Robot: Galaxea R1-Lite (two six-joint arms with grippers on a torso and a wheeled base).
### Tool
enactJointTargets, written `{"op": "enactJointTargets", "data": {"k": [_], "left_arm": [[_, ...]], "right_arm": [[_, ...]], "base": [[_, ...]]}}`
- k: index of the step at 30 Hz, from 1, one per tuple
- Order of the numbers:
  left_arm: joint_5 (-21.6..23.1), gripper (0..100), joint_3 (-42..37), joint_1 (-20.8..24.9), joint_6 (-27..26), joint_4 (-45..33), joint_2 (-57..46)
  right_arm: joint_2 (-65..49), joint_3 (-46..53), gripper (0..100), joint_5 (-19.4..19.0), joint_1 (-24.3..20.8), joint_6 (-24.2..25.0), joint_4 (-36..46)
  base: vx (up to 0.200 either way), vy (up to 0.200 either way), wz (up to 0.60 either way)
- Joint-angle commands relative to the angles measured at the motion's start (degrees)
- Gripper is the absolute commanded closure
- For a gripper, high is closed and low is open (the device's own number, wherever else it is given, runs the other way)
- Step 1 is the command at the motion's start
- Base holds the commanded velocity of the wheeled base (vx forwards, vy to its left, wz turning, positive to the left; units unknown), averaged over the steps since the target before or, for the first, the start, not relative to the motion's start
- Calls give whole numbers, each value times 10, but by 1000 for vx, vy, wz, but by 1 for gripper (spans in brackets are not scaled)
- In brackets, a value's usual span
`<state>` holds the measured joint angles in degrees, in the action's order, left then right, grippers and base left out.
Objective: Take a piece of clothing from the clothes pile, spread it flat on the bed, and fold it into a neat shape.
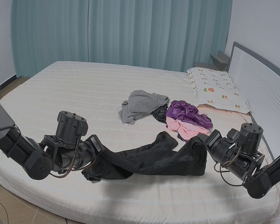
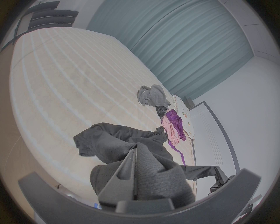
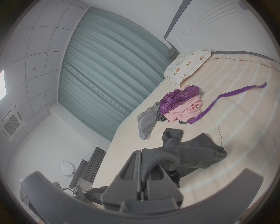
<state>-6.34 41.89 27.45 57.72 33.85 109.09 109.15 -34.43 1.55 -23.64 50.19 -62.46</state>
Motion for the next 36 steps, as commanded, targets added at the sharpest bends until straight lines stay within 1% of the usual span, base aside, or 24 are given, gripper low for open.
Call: {"op": "enactJointTargets", "data": {"k": [1,9,14,33,36], "left_arm": [[0,100,-1,0,1,2,-2],[-3,100,7,0,19,2,-5],[-2,100,7,-6,19,0,-5],[-1,100,1,-10,19,1,-38],[-1,100,0,-10,19,1,-38]], "right_arm": [[-10,9,100,0,-5,-1,-1],[-18,10,100,0,-11,0,-1],[-18,11,100,0,-12,0,-2],[-23,10,100,3,-11,-4,1],[-20,9,100,10,-11,-5,2]], "base": [[0,0,0],[0,0,0],[0,0,0],[0,200,0],[0,200,0]]}}
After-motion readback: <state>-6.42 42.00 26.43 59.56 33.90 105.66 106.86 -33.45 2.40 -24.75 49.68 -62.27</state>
